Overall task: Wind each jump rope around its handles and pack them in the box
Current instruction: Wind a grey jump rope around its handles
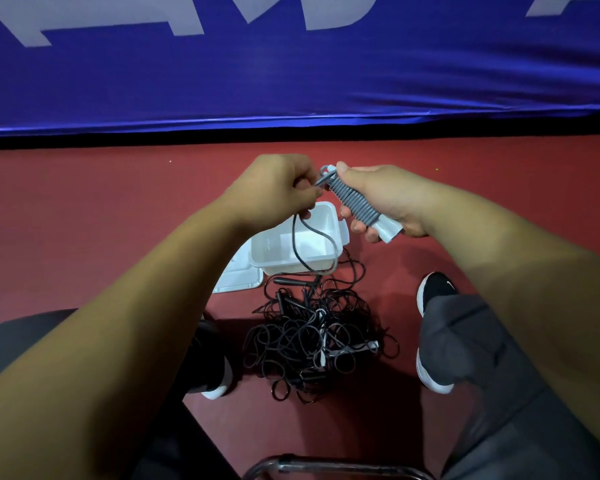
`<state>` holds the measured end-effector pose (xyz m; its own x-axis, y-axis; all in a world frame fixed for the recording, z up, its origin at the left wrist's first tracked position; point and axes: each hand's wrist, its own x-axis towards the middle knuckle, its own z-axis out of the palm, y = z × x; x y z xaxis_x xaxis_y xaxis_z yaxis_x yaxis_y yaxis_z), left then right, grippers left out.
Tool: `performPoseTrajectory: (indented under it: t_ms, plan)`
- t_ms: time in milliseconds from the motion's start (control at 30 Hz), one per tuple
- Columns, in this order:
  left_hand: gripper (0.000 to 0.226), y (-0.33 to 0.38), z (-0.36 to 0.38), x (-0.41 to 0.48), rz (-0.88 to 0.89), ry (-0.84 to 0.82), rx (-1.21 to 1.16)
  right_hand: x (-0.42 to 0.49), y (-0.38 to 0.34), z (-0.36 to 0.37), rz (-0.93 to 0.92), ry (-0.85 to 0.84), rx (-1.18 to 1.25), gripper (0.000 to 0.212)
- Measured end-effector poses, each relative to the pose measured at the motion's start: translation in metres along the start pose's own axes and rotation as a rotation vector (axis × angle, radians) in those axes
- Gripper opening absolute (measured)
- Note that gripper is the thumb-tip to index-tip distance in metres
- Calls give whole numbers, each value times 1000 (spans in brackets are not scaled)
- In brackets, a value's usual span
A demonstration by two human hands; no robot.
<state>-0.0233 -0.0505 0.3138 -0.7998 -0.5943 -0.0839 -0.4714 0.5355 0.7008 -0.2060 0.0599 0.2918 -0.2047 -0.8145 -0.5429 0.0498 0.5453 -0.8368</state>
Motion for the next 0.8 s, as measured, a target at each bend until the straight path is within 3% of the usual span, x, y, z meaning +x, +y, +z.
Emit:
performPoseTrajectory:
  t_ms: [200,300,433,533,633,700,800]
  plan:
    - [17,3,5,1,-200,-86,-729,-2,-7,0,36,-7,69,42]
    - [36,4,2,2,-236,-108,-912,-3,-10,-4,28,-21,105,40]
    - [39,1,-1,3,-225,-54,-847,-7,-12,-4,23,-38,91,39]
    - [33,3,-1,1,-310,-125,-936,-7,-11,-2,25,-35,92,38]
    - [25,3,-2,0,-266,-177,-955,-8,-15,-6,29,-65,156,39]
    - [22,-1,-8,1,-188,-188,-860,-11,-18,-8,23,-103,189,42]
    - [25,-10,-19,1,-50,-216,-506,-15,-20,-9,2,-127,154,54]
